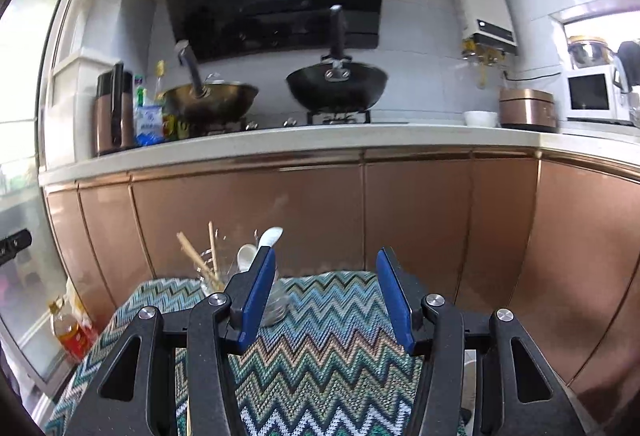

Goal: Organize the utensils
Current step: 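Withdraw both tools up from the holder and move back toward the cloth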

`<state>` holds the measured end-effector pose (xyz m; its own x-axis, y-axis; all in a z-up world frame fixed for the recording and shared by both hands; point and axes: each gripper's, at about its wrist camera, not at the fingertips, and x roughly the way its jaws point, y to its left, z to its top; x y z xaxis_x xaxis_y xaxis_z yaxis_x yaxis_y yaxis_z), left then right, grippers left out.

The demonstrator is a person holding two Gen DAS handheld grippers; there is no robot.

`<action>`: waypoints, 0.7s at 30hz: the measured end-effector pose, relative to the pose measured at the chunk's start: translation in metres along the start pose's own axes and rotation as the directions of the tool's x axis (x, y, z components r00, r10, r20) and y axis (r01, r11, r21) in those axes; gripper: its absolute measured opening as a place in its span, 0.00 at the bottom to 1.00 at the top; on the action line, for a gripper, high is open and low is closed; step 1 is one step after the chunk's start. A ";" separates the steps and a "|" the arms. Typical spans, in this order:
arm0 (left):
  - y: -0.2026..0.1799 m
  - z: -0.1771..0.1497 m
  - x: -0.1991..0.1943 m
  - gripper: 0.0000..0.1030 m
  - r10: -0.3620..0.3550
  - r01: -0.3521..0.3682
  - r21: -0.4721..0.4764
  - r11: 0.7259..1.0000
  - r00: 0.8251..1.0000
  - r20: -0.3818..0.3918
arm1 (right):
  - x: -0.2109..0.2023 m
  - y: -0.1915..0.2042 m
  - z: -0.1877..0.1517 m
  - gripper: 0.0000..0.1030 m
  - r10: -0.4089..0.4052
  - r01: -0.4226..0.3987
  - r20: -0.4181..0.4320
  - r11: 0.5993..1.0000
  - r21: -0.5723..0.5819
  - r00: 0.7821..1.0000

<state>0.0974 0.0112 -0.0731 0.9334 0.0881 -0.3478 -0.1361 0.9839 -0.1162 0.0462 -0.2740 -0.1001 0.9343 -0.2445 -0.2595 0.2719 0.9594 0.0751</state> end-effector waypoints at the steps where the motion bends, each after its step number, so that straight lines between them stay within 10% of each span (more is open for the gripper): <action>1: -0.001 -0.002 0.004 0.50 -0.001 0.001 0.005 1.000 1.000 -0.008 | 0.005 0.001 -0.003 0.51 0.004 -0.004 -0.012 1.000 0.000 1.000; 21: -0.005 -0.038 0.094 0.50 0.012 0.002 0.060 0.998 0.974 -0.228 | 0.072 0.019 -0.031 0.51 0.053 -0.057 -0.174 0.998 -0.023 0.983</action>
<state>0.1737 0.0083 -0.1404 0.8316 0.0619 -0.5519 -0.1141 0.9916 -0.0607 0.1114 -0.2692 -0.1476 0.8930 -0.1655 -0.4185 0.2125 0.9748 0.0681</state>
